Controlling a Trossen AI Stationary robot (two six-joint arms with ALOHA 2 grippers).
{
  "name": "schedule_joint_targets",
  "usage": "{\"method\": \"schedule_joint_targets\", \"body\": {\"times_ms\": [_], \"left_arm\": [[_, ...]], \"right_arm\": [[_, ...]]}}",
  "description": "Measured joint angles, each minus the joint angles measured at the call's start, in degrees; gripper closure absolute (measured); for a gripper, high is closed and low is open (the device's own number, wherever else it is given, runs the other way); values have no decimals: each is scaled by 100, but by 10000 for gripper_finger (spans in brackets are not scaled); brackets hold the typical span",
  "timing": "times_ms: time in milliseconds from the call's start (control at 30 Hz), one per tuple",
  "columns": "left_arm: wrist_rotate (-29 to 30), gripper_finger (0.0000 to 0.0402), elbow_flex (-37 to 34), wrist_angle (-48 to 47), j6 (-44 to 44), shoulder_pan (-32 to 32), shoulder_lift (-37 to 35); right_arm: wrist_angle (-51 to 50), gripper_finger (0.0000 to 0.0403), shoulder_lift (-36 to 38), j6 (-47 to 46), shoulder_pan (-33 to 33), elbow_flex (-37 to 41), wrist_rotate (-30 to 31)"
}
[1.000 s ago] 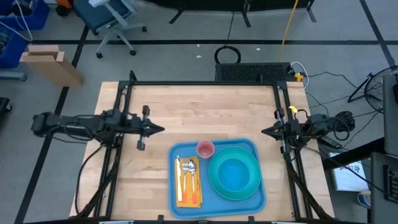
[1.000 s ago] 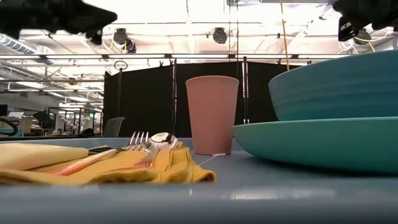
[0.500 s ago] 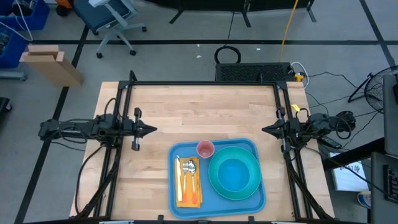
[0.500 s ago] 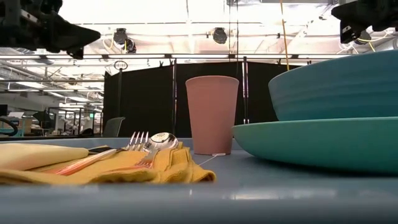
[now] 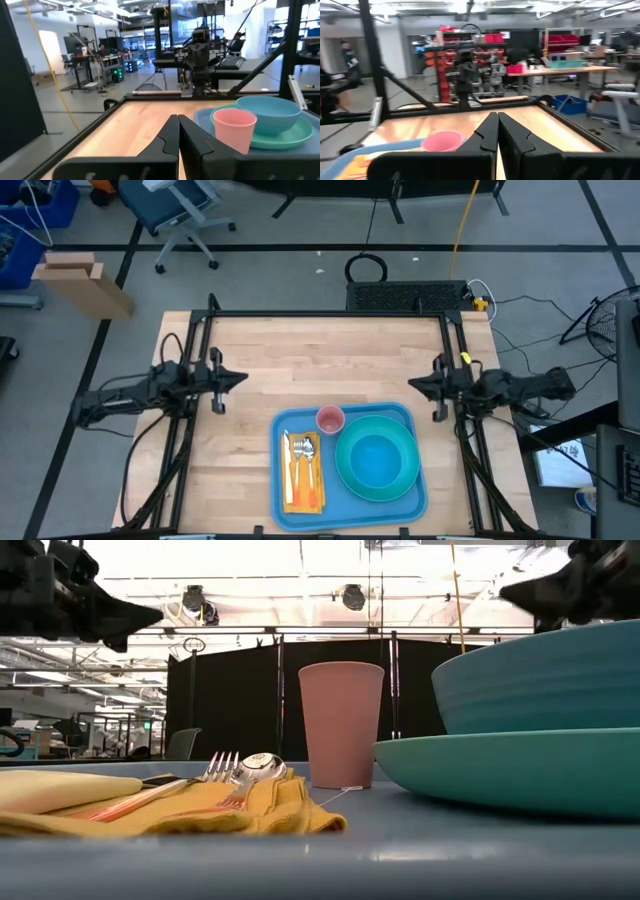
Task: Set up tray
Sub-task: Return to Home Position
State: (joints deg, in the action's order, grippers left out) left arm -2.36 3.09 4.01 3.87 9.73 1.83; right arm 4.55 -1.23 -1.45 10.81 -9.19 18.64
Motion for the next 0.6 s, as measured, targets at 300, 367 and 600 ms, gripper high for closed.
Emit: {"method": "schedule_joint_targets", "body": {"times_ms": [300,367,600], "left_arm": [[-632,401,-143,7,-224,847,2],[-779,401,-214,9,-258,1005,2],[-1270,401,-250,-87,-87,1205,0]], "right_arm": [[78,403,15,136,-1134,145,-166],[26,403,15,-65,-1412,145,-553],[222,403,15,-87,-1779,499,-1125]]}}
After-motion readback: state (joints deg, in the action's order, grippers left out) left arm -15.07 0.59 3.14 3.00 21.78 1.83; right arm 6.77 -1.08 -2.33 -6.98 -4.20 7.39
